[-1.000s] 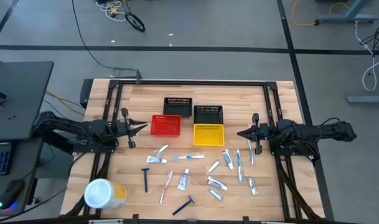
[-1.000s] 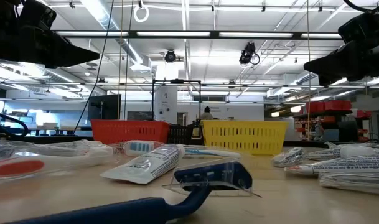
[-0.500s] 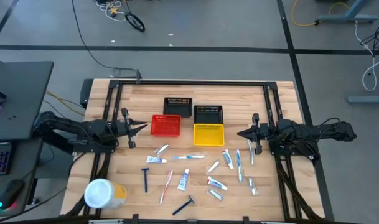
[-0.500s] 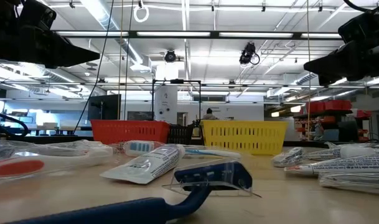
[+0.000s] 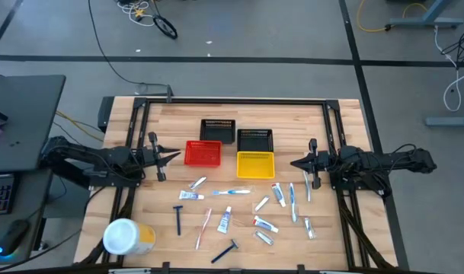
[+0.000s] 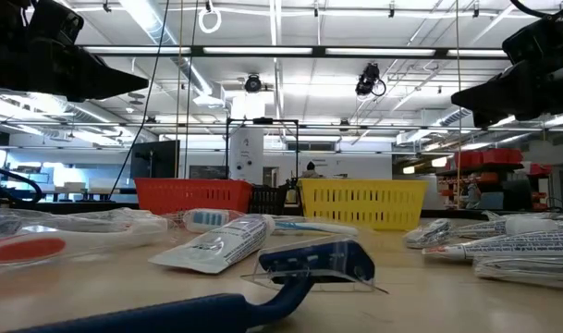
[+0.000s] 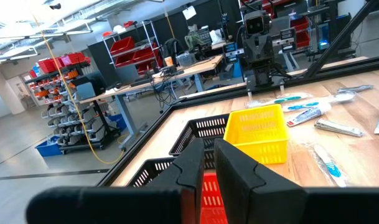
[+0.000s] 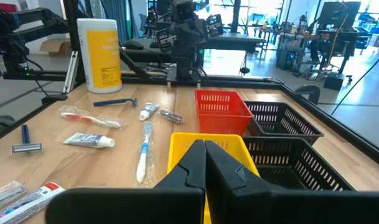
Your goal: Pick & Place Travel size toiletries
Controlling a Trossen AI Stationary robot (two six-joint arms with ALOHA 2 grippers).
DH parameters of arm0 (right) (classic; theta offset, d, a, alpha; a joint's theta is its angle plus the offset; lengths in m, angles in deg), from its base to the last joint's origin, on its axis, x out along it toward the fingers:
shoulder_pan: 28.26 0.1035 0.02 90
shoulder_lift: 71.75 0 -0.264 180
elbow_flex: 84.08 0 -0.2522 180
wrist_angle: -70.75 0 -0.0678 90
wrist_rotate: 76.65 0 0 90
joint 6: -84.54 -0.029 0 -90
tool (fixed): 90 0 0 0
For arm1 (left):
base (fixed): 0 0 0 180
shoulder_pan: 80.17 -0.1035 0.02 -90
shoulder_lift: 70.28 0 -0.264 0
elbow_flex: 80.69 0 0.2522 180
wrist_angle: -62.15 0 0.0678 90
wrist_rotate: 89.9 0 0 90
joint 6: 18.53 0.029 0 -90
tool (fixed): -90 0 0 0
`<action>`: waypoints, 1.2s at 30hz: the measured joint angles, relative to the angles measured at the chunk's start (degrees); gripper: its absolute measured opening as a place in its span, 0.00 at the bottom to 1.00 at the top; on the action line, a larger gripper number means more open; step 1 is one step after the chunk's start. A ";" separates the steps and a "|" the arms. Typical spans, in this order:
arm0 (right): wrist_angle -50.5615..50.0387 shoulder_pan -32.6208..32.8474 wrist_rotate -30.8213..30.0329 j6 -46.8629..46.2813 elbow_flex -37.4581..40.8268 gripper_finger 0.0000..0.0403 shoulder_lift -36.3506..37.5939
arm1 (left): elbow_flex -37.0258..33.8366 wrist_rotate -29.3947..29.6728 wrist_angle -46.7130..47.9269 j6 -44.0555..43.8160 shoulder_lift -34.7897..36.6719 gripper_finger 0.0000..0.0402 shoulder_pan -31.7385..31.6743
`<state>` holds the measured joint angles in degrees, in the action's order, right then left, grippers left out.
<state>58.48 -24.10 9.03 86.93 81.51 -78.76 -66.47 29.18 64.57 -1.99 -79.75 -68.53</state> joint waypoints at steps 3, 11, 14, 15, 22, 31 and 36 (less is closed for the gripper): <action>-0.01 0.00 -0.01 -0.01 0.00 0.00 0.01 | 0.01 -0.02 -0.01 0.00 0.00 0.11 0.01; -0.02 0.00 -0.02 -0.01 0.00 0.00 0.00 | 0.01 0.00 -0.01 0.18 0.00 0.11 0.01; 0.00 0.00 -0.01 -0.02 0.00 0.00 0.00 | 0.01 0.02 -0.08 7.80 0.00 0.11 0.01; -0.02 0.00 -0.02 -0.02 -0.01 0.00 0.01 | 0.01 -0.02 -0.08 10.28 0.00 0.11 -0.01; -0.01 0.00 -0.02 -0.01 0.00 0.00 0.00 | 0.01 -0.02 -0.08 17.22 0.00 0.11 0.01; 0.00 0.00 -0.02 -0.01 0.00 0.00 0.01 | 0.01 -0.02 -0.08 17.37 0.00 0.11 -0.01; 0.00 0.00 -0.02 0.00 0.00 0.00 0.00 | 0.01 -0.02 -0.08 16.96 0.00 0.11 0.00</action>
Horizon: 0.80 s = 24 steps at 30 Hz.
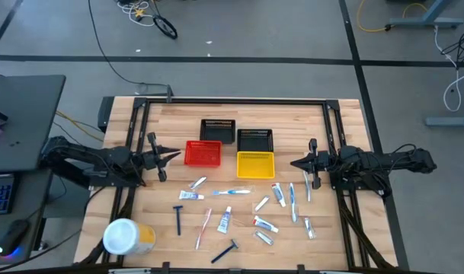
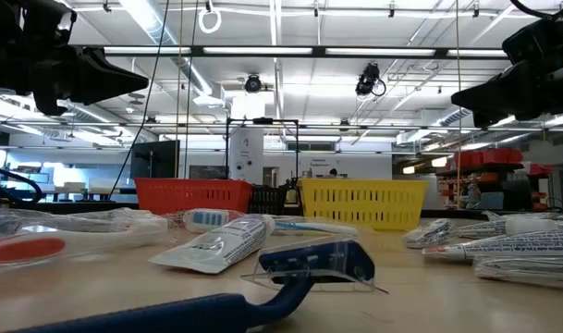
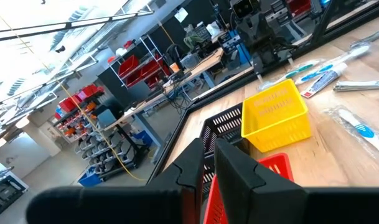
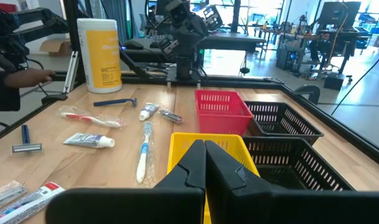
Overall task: Pick & Place Travel size toiletries
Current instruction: Put the white toothpaste into the red bin
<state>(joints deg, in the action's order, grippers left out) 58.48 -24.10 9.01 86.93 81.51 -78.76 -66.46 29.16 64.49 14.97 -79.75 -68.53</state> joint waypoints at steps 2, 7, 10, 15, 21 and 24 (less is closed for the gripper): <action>0.00 0.00 0.00 -0.01 -0.01 0.00 0.01 | 0.00 0.00 0.00 0.57 0.00 0.11 0.00; 0.00 0.00 0.01 -0.01 0.00 0.00 0.00 | 0.00 0.00 0.00 0.68 0.00 0.11 0.01; 0.00 0.00 0.02 -0.02 0.00 0.00 0.00 | 0.00 0.00 0.00 0.83 0.00 0.11 -0.01; 0.00 0.00 0.00 -0.01 0.00 0.00 0.00 | 0.00 0.00 0.00 0.85 0.00 0.11 0.01; -0.01 0.00 0.00 -0.01 -0.01 0.00 0.00 | 0.00 0.00 0.00 0.83 0.00 0.11 -0.01; 0.00 0.00 0.02 -0.02 0.00 0.00 0.01 | 0.00 0.00 0.00 0.83 0.00 0.11 0.00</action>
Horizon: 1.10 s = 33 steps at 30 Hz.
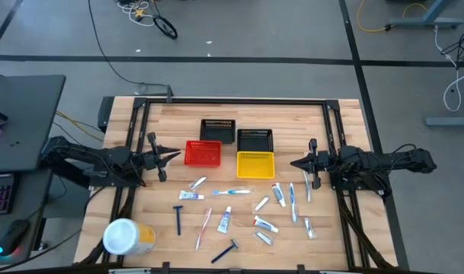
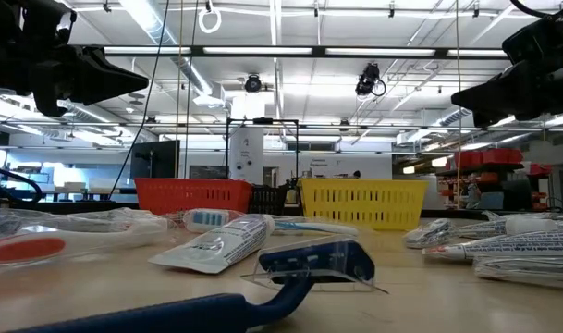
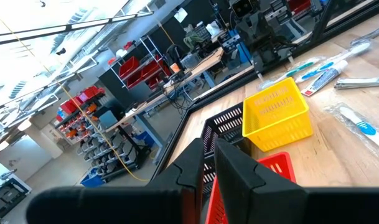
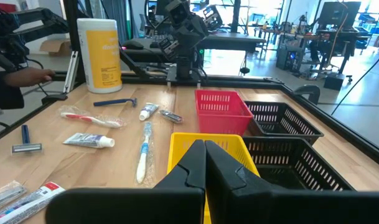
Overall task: Pick & Place Travel size toiletries
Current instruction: Put the white toothpaste into the red bin
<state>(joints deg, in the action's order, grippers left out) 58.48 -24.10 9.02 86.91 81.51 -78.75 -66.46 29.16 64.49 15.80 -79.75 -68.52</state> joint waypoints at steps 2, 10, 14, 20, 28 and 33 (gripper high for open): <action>0.00 0.00 0.00 0.00 0.00 0.00 0.01 | 0.00 0.00 -0.01 0.00 0.00 0.11 -0.01; 0.00 0.00 0.00 0.02 0.00 0.00 -0.01 | 0.00 0.00 0.00 -0.02 0.00 0.11 0.01; 0.00 0.00 -0.01 0.02 0.00 0.00 0.01 | 0.00 0.00 0.00 -0.02 0.00 0.11 -0.01; 0.00 0.00 -0.01 0.01 0.00 0.00 0.00 | 0.00 0.00 -0.01 -0.02 0.00 0.11 0.01; 0.00 0.00 -0.02 0.00 -0.01 0.00 -0.01 | 0.00 0.00 -0.02 -0.57 0.00 0.11 0.00; 0.00 0.00 0.00 0.00 0.00 0.00 -0.01 | 0.00 0.00 -0.02 -2.37 0.00 0.11 -0.01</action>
<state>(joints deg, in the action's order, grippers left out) 58.48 -24.10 9.03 86.91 81.51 -78.76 -66.46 29.16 64.47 13.43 -79.75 -68.54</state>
